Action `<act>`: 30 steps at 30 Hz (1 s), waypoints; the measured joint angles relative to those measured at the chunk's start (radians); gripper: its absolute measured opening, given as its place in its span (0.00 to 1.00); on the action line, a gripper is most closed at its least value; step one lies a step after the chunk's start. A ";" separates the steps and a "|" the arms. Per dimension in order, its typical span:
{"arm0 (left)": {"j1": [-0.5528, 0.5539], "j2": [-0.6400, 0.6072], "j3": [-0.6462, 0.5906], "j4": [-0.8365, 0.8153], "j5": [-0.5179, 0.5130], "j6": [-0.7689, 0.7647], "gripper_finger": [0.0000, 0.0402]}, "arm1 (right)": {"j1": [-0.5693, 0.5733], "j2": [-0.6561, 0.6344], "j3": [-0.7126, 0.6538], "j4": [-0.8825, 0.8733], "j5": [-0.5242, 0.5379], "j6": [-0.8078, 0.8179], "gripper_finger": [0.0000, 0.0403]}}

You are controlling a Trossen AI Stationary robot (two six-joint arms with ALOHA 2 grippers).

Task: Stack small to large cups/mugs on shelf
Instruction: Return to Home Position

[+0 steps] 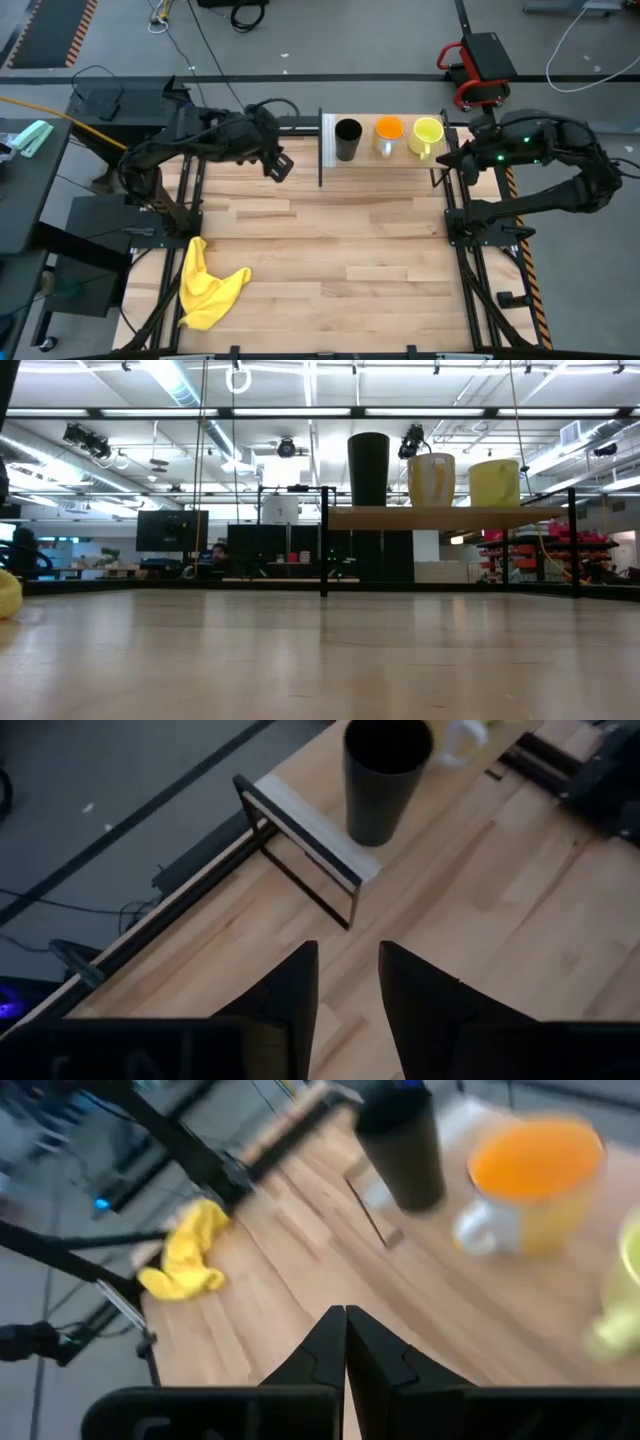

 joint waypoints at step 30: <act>-0.401 -0.567 -0.906 0.385 -0.312 -0.315 0.23 | 0.373 -0.099 -0.642 1.127 0.092 0.045 0.05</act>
